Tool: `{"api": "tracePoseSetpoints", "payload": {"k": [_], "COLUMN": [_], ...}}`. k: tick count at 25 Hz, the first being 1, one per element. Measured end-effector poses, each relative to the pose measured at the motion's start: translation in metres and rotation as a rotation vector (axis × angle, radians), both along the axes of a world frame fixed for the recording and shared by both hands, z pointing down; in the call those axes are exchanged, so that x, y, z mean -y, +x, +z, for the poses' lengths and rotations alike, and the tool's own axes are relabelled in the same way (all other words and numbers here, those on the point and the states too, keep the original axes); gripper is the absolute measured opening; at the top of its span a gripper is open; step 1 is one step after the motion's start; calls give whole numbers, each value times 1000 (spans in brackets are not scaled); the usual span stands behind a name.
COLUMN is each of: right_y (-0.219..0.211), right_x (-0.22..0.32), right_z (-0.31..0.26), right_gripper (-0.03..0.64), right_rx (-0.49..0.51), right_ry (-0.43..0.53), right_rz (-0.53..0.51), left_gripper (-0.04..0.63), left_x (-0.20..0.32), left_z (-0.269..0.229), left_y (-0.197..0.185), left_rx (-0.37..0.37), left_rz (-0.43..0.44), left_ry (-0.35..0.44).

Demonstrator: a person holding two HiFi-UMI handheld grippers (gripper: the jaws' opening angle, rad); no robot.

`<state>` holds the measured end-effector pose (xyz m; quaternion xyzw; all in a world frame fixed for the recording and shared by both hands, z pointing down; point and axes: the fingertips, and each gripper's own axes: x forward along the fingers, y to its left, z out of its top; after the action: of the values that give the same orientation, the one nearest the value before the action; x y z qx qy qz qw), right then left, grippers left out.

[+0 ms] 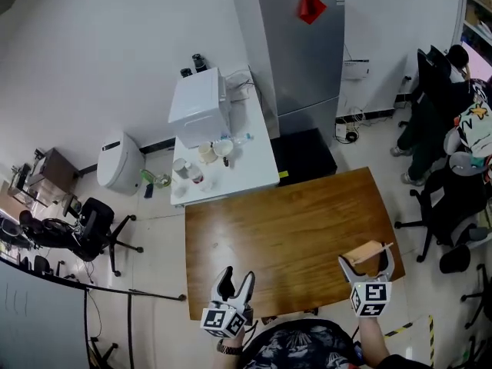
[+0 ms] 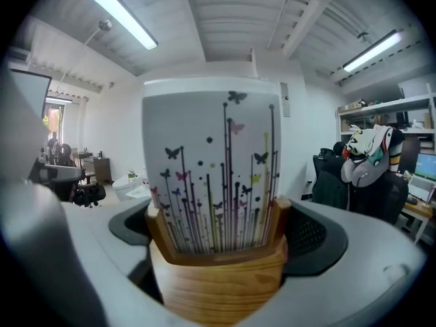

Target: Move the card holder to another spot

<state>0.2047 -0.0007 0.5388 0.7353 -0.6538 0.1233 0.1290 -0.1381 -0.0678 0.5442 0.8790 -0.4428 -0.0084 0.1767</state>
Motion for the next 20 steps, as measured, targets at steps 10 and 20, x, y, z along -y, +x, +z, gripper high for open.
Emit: {"api": "tracePoseSetpoints", "payload": {"k": [10,20], "right_y": [-49,-80], "right_x": [8,23], "right_z": [-22,-20], "right_gripper": [555,555], "right_rx": [11,6], "right_ry": [37,27], "right_rz": [-54,-145], "left_gripper": [282,279], "left_x": [-9,-10], "left_z": [-11,6], "left_y": [3,-13], "left_rx": [-39,-50], "left_rz": [125,115], "left_ry": [-8,-49]}}
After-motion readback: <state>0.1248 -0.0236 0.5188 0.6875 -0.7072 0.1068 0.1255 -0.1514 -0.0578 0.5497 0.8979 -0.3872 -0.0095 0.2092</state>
